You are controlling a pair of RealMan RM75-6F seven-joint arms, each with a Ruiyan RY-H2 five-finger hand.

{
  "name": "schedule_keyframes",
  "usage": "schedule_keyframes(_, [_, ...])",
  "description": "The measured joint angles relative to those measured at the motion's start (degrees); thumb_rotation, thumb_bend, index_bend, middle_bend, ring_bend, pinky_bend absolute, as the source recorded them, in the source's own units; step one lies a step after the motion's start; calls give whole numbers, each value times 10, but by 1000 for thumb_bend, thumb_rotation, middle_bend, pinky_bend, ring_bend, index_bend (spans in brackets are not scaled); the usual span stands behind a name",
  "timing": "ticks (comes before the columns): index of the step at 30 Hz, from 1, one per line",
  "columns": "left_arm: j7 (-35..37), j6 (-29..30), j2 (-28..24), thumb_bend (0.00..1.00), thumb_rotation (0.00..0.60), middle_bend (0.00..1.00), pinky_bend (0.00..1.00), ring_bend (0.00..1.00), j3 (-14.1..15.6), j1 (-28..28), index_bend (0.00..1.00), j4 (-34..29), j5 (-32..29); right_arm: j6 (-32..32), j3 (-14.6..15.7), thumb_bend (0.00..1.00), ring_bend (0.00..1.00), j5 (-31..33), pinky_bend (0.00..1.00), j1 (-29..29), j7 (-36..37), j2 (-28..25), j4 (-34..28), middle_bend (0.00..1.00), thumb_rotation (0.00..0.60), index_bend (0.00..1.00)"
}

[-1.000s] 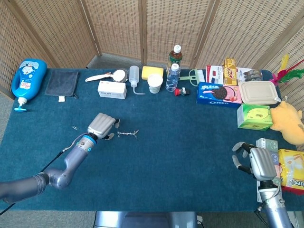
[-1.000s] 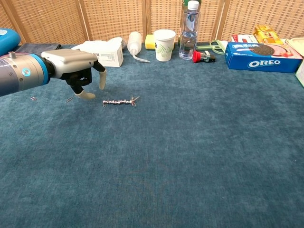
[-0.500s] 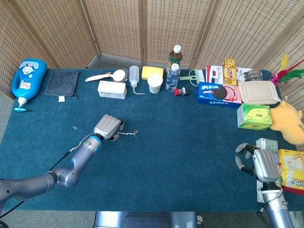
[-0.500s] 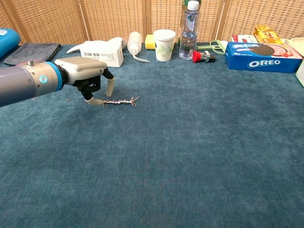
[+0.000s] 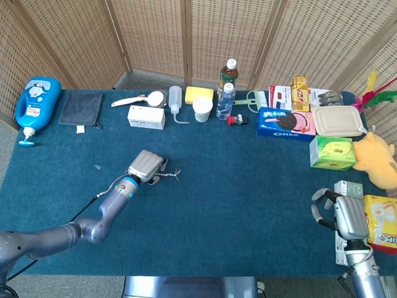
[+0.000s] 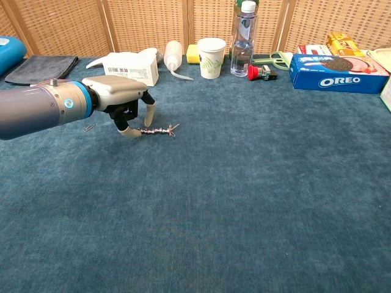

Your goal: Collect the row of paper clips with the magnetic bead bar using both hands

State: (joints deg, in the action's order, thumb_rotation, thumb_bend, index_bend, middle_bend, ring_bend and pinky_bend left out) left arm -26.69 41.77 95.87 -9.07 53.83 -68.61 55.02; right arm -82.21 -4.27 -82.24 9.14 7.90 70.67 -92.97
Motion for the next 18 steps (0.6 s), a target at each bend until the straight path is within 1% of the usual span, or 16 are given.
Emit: schedule_keyframes(18, [-15,-8,4,600,600,919,1000,1000,8,14,482,5,-31,3,-4,407,609,1,827,-9,6,0,2,589,600,525])
